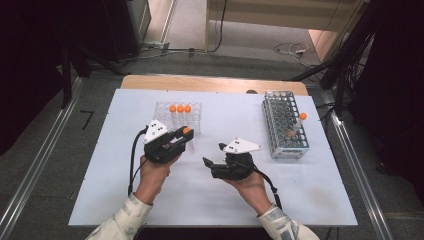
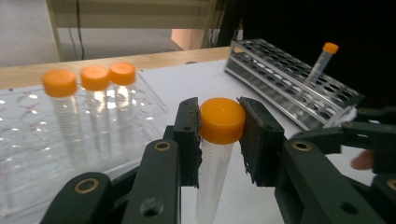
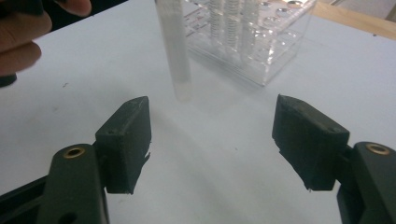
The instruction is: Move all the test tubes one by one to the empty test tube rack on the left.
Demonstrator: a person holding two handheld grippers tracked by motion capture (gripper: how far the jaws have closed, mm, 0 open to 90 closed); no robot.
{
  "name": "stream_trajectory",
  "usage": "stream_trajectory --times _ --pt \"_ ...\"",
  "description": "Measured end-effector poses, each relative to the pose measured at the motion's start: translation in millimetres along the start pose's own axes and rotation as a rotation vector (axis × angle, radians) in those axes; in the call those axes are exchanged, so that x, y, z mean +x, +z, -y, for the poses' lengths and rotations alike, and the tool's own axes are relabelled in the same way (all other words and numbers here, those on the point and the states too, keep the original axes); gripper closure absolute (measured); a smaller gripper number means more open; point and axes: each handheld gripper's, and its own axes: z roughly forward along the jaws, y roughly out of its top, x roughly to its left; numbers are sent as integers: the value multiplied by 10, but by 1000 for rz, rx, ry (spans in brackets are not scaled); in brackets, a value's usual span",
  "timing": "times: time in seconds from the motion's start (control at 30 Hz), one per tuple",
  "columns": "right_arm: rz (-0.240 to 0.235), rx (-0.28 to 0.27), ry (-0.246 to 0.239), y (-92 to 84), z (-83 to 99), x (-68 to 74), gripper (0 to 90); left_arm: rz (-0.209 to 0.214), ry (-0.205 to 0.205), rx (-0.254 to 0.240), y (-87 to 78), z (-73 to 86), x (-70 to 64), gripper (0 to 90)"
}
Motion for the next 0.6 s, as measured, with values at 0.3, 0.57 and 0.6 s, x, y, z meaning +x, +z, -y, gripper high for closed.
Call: stream_trajectory --times 0.3,0.57,0.6 --pt "51 -1 35 -153 88 -155 254 -74 -24 -52 -50 -193 240 688" --pt "75 0 61 -229 133 -252 243 -132 -43 -63 -87 -275 421 688" --pt "78 0 63 -232 134 -262 241 -136 -45 -63 -90 -279 439 688"
